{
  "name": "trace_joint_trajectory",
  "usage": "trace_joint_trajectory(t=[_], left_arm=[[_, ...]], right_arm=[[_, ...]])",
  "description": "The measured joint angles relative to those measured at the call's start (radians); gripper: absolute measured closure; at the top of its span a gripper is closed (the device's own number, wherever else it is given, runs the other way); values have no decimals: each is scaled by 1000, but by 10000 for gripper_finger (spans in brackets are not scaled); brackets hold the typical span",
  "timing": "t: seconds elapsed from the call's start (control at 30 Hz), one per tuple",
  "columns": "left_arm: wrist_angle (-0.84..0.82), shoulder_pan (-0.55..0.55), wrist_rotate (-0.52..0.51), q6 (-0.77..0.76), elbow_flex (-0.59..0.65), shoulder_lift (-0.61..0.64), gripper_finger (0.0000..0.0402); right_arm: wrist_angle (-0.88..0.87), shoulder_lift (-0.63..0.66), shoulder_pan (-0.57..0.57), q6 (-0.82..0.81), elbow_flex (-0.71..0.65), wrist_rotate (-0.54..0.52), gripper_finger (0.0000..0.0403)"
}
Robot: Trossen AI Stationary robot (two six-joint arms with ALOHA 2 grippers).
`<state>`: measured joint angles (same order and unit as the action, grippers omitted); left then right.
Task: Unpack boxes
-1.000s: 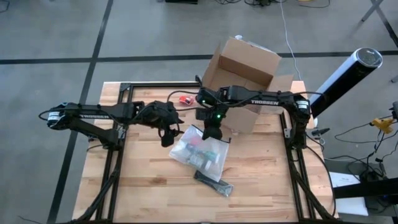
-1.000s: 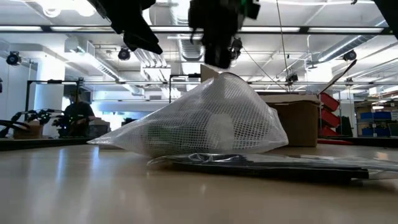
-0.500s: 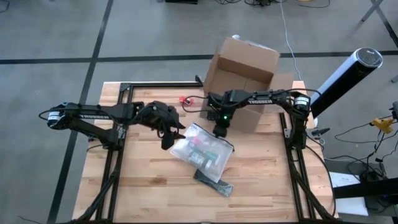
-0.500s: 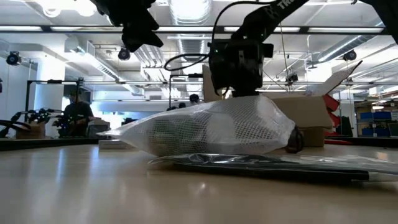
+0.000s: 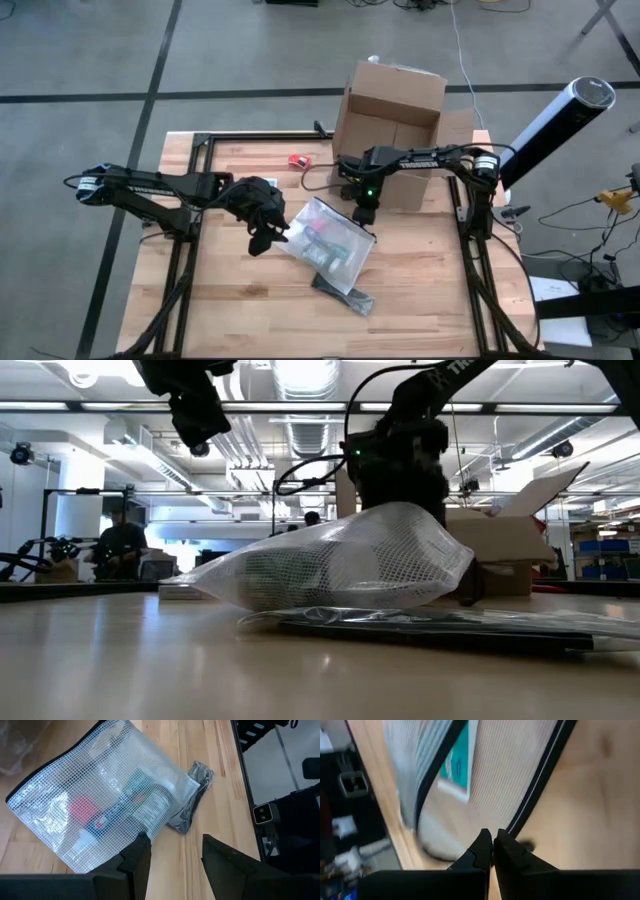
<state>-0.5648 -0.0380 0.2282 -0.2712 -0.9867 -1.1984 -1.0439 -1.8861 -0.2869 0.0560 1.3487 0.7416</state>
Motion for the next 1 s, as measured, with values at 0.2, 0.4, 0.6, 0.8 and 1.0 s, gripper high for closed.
trace_joint_trajectory(t=[0.2,0.4,0.6,0.8,1.0], left_arm=[[0,0,-1,-1,0,-1,247],[0,0,-2,-1,0,-1,247],[-12,0,-2,-15,0,0,247],[-21,0,12,-30,0,2,247],[-22,-1,12,-24,0,2,247]], right_arm=[[51,1,91,-2,17,161,403],[262,1,180,-131,56,187,403],[573,1,203,-311,81,185,403],[747,1,165,-407,84,89,403],[744,1,103,-405,85,14,403]])
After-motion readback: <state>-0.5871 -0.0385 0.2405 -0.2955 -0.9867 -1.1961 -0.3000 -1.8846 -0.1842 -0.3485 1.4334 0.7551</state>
